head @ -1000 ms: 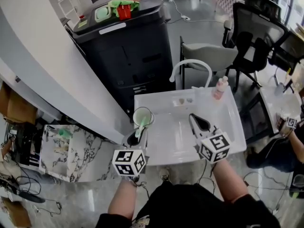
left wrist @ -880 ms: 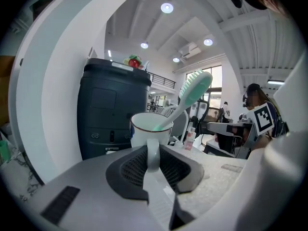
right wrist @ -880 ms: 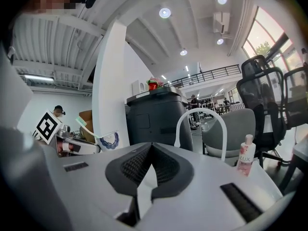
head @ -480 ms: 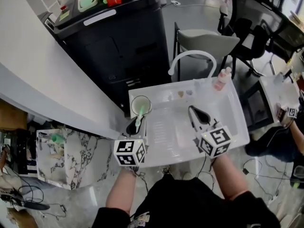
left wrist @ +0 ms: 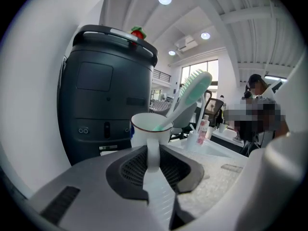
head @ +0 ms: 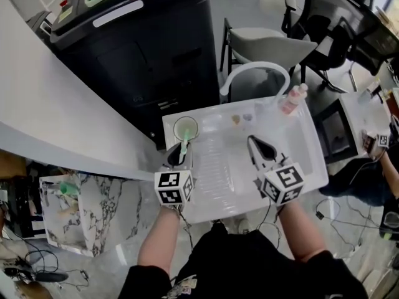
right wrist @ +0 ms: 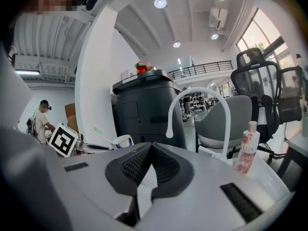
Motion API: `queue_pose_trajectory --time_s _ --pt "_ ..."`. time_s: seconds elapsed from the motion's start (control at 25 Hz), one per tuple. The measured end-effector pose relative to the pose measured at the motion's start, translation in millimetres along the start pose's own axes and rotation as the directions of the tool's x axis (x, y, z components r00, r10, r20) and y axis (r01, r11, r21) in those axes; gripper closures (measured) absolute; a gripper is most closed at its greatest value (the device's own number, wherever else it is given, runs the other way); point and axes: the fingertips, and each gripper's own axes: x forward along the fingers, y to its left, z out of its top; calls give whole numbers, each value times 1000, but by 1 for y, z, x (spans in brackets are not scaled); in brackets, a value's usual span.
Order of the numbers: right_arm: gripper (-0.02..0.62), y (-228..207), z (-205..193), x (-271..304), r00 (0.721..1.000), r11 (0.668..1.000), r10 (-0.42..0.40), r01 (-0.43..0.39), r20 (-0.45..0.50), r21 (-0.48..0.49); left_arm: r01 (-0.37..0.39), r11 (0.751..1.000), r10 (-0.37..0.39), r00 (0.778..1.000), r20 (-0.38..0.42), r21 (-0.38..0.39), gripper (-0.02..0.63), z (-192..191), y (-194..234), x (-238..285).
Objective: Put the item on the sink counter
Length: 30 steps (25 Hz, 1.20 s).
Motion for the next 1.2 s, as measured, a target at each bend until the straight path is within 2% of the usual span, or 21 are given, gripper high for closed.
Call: queue_pose_trajectory --time_s 0.56,1.2 --pt "598 -15 -17 32 999 999 -40 42 -35 33 -5 1000 5 997 -73 2 538 -40 28 71" --pt "597 -26 -26 19 992 994 -103 106 -65 39 -17 1000 15 992 -127 -11 538 -68 37 108"
